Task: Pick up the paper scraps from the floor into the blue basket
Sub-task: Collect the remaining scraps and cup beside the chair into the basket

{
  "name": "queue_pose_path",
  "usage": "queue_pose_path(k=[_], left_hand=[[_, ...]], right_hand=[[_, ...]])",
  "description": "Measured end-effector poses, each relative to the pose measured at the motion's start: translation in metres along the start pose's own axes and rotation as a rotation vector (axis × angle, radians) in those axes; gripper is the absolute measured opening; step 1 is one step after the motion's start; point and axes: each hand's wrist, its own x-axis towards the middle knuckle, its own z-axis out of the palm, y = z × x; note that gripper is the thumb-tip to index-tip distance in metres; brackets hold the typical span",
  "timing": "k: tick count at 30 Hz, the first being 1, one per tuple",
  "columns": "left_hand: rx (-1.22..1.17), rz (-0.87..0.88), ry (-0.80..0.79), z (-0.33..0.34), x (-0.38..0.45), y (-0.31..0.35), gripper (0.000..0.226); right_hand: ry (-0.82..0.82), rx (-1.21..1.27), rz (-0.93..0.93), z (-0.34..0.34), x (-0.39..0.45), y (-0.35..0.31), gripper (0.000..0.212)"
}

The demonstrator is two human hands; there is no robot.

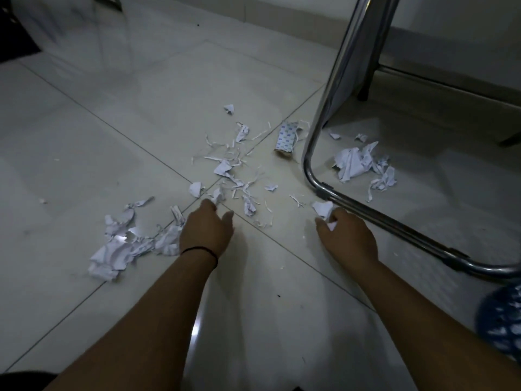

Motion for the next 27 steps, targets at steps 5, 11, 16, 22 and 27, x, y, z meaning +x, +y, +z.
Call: queue_pose_path(k=[5,11,16,22,27], left_hand=[[0.016,-0.274,0.045,-0.003,0.004,-0.033,0.103],[0.019,-0.392,-0.063,0.006,0.007,-0.053,0.086],[0.091,-0.187,-0.049,0.021,0.002,-0.049,0.038],[0.012,-0.03,-0.019,0.029,-0.013,-0.032,0.012],[0.064,-0.1,0.018,0.037,-0.02,-0.034,0.073]], right_hand=[[0.05,-0.025,0.097,0.013,0.013,-0.001,0.046],[-0.076,-0.113,0.088,0.023,0.027,0.004,0.049],[-0.062,-0.192,-0.005,0.03,0.026,0.003,0.019],[-0.019,-0.019,-0.056,0.028,0.015,-0.019,0.015],[-0.141,-0.046,-0.27,0.04,0.014,-0.058,0.044]])
